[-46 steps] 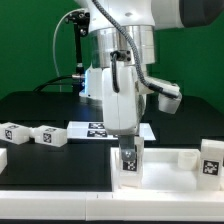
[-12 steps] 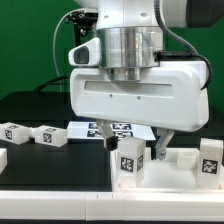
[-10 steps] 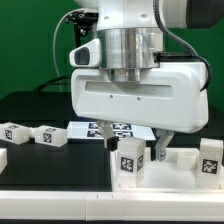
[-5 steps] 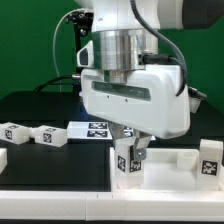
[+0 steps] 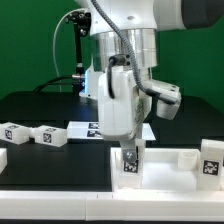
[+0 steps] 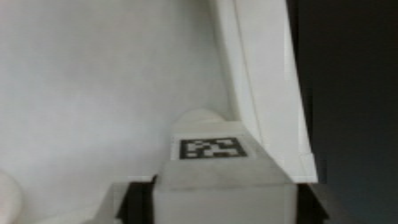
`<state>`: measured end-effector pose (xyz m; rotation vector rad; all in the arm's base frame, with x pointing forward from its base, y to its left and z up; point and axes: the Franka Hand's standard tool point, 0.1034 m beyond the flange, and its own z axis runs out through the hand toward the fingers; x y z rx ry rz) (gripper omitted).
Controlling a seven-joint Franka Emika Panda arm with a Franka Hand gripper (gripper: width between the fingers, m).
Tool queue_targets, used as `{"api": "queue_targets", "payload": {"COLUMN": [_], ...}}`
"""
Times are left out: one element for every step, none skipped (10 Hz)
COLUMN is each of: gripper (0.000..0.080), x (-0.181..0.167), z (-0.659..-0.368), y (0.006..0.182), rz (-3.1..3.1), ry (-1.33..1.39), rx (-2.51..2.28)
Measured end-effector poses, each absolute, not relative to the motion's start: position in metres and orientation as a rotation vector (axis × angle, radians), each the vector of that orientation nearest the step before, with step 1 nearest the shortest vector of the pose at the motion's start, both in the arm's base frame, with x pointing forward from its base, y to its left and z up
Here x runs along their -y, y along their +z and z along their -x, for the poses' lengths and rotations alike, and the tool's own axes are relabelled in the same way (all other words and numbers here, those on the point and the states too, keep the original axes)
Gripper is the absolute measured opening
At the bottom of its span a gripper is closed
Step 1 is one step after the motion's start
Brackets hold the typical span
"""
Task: Assemble square table
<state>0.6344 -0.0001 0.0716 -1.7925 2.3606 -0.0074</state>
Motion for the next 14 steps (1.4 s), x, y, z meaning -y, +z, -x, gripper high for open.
{"api": "queue_targets", "payload": {"gripper": [0.0287, 0.0287, 0.0287, 0.0287, 0.0449, 0.0575, 0.0635, 0.0635, 0.0635, 0.0647, 0.0648, 0.0648, 0.0648, 0.0648], "x": [0.0000, -0.0001, -0.0001, -0.0003, -0.0014, -0.0008, -0.0001, 0.0008, 0.0016, 0.0023, 0.0021, -0.0015, -0.0007, 0.0010], "z": [-0.6343, -0.6341, -0.6335, -0.6340, -0.6350, -0.6349, -0.6347, -0.6347, -0.6350, -0.6364, -0.6375, -0.6368, -0.6367, -0.6366], "y": [0.0715, 0.0715, 0.0718, 0.0724, 0.0730, 0.0724, 0.0721, 0.0721, 0.0728, 0.0752, 0.0767, 0.0758, 0.0754, 0.0753], "rz": [1.814, 1.860, 2.065, 2.264, 2.443, 2.462, 2.525, 2.597, 2.713, 2.885, 2.991, 3.057, 3.074, 3.094], "ry": [-0.009, -0.012, -0.032, -0.058, -0.080, -0.084, -0.092, -0.103, -0.123, -0.154, -0.169, -0.168, -0.169, -0.171], "rx": [-2.344, -2.309, -2.148, -1.950, -1.726, -1.700, -1.614, -1.505, -1.324, -1.003, -0.728, -0.523, -0.442, -0.329]}}
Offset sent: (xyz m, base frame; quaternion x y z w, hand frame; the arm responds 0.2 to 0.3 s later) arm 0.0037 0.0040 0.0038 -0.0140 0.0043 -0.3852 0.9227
